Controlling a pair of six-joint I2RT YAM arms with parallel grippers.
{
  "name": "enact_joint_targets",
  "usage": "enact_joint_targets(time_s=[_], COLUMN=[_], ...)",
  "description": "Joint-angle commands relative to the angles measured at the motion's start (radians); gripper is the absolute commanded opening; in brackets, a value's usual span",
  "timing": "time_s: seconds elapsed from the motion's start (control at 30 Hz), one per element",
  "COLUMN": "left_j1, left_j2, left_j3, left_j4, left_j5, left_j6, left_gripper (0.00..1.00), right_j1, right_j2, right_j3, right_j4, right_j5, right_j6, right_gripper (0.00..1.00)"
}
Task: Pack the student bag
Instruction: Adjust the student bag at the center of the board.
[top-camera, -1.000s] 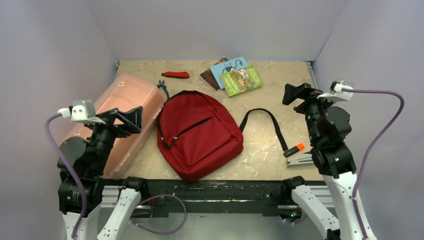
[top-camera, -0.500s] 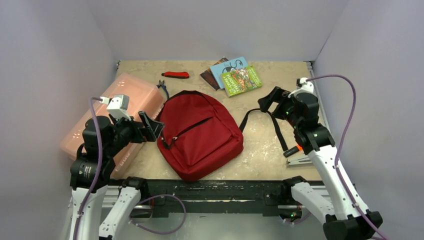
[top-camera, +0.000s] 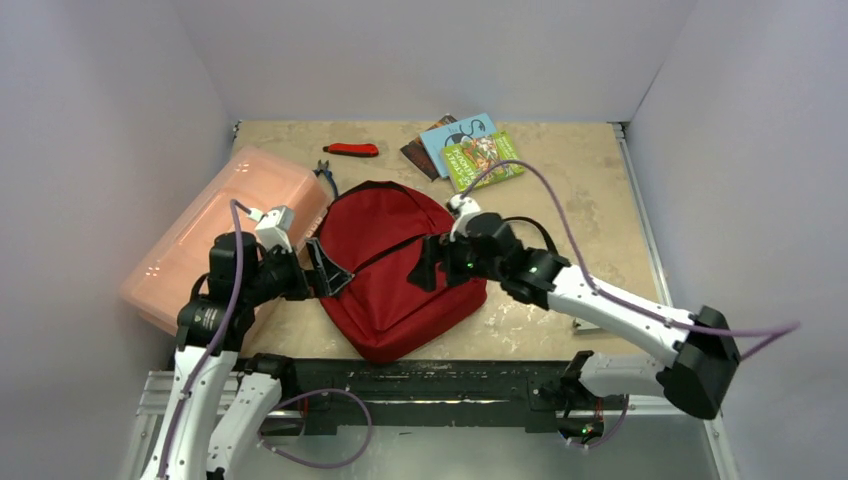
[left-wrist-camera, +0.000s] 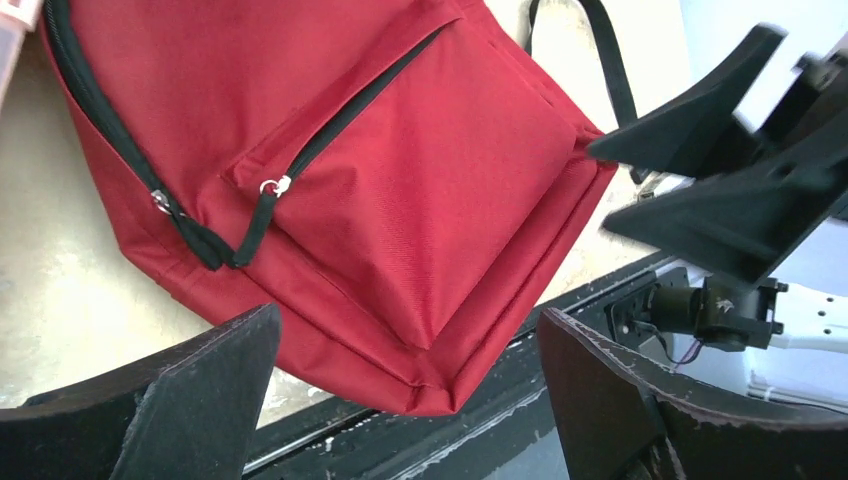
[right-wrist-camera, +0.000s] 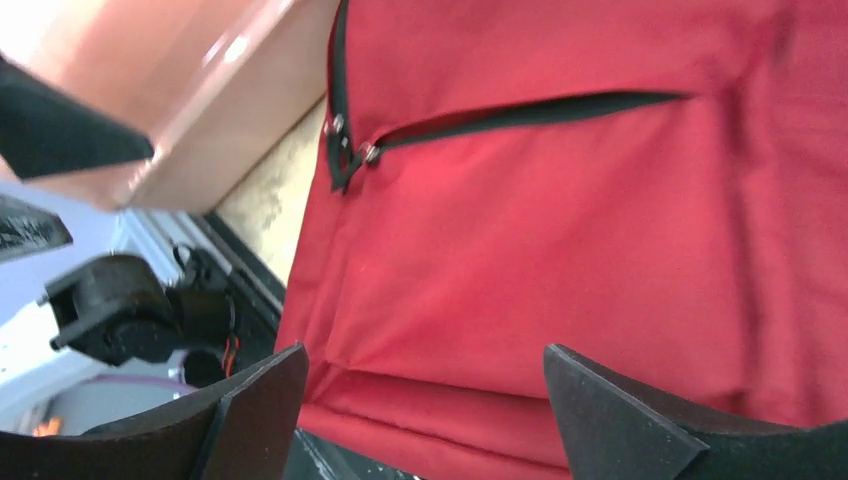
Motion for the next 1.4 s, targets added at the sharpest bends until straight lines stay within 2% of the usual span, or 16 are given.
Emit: enact_joint_targets(time_s=[0.0,0.13,0.23,0.3,0.37,0.5,0.6,0.73,0.87,0.93,1.13,1.27,1.37], left_j1=[0.007,0.007,0.007,0.007,0.006,0.006,0.004,-0.043,-0.130,-0.145,-0.158,-0.167,-0.187], left_j2=[0.062,0.088,0.096,0.111,0.131,0.190,0.256,0.341,0.461,0.528,0.646,0.664,0.690], left_j3=[-0.005,0.003,-0.003,-0.006,-0.006,-0.008,-0.014,-0.025,-0.026,-0.037,-0.044,-0.064,-0.069], left_j4=[0.082,0.087,0.109,0.123,0.137,0.189,0.242,0.303,0.331,0.371,0.408,0.445,0.448], left_j5=[0.072,0.064,0.060,0.061,0.056,0.043,0.072,0.034,-0.098,-0.128,-0.277,-0.278,-0.274], left_j6=[-0.036,-0.038,-0.057,-0.064,-0.066,-0.083,-0.113,-0.133,-0.155,-0.185,-0.225,-0.244,-0.241], left_gripper=[1.00,1.00,1.00,1.00,1.00,1.00,1.00,1.00,0.99,0.95,0.82,0.80,0.74], right_j1=[0.122,0.161,0.161,0.142,0.060,-0.175,-0.228,-0.228,-0.226,-0.222,-0.088,-0.019,0.004], right_j2=[0.126,0.219,0.237,0.236,0.220,0.138,0.075,0.041,0.022,0.020,0.040,0.105,0.132], right_j3=[0.003,-0.026,-0.047,-0.073,-0.134,-0.291,-0.294,-0.191,-0.106,-0.077,-0.047,-0.043,-0.051], right_j4=[0.143,0.166,0.092,0.008,-0.023,0.022,0.004,-0.038,-0.059,-0.068,0.000,0.057,0.093], right_j5=[0.024,0.059,0.161,0.290,0.315,0.246,0.286,0.306,0.212,0.150,0.075,0.027,0.015], right_j6=[0.044,0.046,0.034,0.094,0.146,0.197,0.140,-0.052,-0.181,-0.206,-0.178,-0.114,-0.093], right_gripper=[0.88,0.75,0.71,0.70,0.69,0.71,0.76,0.86,0.91,0.92,0.92,0.87,0.82])
